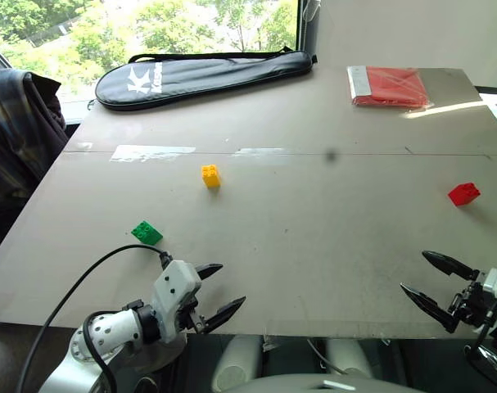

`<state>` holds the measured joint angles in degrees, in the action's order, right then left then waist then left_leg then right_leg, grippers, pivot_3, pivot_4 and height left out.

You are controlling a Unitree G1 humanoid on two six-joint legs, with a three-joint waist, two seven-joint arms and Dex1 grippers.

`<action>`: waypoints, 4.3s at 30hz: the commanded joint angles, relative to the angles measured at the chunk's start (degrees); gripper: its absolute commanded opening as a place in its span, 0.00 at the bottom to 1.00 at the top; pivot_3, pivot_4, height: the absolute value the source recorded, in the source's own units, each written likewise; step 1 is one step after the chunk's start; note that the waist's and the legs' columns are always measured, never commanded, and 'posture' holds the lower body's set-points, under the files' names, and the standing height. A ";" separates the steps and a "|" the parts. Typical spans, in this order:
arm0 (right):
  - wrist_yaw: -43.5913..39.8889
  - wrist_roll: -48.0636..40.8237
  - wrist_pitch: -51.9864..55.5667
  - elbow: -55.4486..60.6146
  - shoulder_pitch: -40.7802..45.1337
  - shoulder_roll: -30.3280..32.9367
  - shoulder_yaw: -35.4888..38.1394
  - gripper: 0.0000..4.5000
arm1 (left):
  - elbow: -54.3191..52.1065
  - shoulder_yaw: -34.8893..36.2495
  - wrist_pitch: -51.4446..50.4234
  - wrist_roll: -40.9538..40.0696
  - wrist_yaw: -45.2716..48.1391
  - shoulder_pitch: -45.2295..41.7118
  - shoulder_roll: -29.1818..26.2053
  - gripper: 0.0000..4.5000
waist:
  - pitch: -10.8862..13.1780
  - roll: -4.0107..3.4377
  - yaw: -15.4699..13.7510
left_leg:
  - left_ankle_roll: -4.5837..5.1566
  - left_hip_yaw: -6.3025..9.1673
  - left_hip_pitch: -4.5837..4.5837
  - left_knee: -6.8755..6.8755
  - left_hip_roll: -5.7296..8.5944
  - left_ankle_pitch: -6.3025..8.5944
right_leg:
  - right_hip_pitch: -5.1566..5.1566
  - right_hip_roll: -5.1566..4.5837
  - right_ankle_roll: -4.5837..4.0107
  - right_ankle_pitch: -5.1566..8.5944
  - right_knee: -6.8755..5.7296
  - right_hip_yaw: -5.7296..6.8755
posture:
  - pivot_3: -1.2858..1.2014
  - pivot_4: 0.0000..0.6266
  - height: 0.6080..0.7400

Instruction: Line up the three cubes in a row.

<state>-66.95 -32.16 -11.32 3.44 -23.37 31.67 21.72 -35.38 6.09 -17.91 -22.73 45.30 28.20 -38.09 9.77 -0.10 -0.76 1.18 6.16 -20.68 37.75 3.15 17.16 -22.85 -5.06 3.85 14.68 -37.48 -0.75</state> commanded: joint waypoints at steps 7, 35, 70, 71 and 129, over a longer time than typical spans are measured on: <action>0.72 0.66 -0.43 -0.93 1.58 0.29 -0.05 1.00 | 0.65 -0.66 3.25 0.88 1.50 0.12 0.24 0.97 | 0.00 0.01 0.01 | 0.00 -0.02 0.02 0.00 0.00 0.00 | 0.00 0.02 -0.01 -0.01 -0.01 -0.01 | 0.52 0.24 0.94; 30.83 6.97 16.21 -12.89 23.20 9.17 8.95 1.00 | 1.20 0.31 0.02 -6.97 7.65 -12.06 -3.74 0.97 | -0.01 -0.01 0.22 | -0.02 -0.18 0.02 0.23 0.03 -0.03 | -0.05 0.13 -0.06 -0.11 -0.24 0.02 | 0.52 0.24 0.94; 30.66 13.56 27.59 -29.14 43.38 10.71 -0.93 0.28 | -2.08 1.66 -15.54 -26.12 12.54 -37.09 -12.30 1.00 | 0.01 0.01 1.65 | -0.18 -0.52 -0.13 0.38 0.01 -0.13 | -0.26 0.20 0.07 -0.21 -0.26 -0.18 | 0.52 0.24 0.94; 30.02 13.10 27.95 -26.63 42.00 10.39 -0.99 0.28 | -2.04 1.55 -15.35 -25.85 12.62 -36.95 -12.30 1.00 | 0.01 0.01 1.64 | -0.18 -0.52 -0.13 0.38 0.01 -0.13 | -0.26 0.20 0.07 -0.21 -0.26 -0.18 | 0.52 0.24 0.94; 65.78 21.62 58.78 37.13 16.80 -24.14 -23.28 0.97 | 5.00 -5.64 -3.02 -7.71 17.22 -37.32 -9.70 1.00 | 0.02 0.06 1.71 | -0.25 -0.31 -0.27 0.40 -0.01 -0.16 | -0.50 0.38 0.10 -0.21 -0.39 -0.19 | 0.52 0.24 0.94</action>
<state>-0.88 -10.53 48.52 39.44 -6.51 7.73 -1.42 -29.36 -0.57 -21.97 -30.47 62.31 -9.19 -47.50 9.79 -0.04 0.95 0.93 5.85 -20.96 38.15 3.14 17.00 -23.35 -4.68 3.95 14.46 -37.87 -0.94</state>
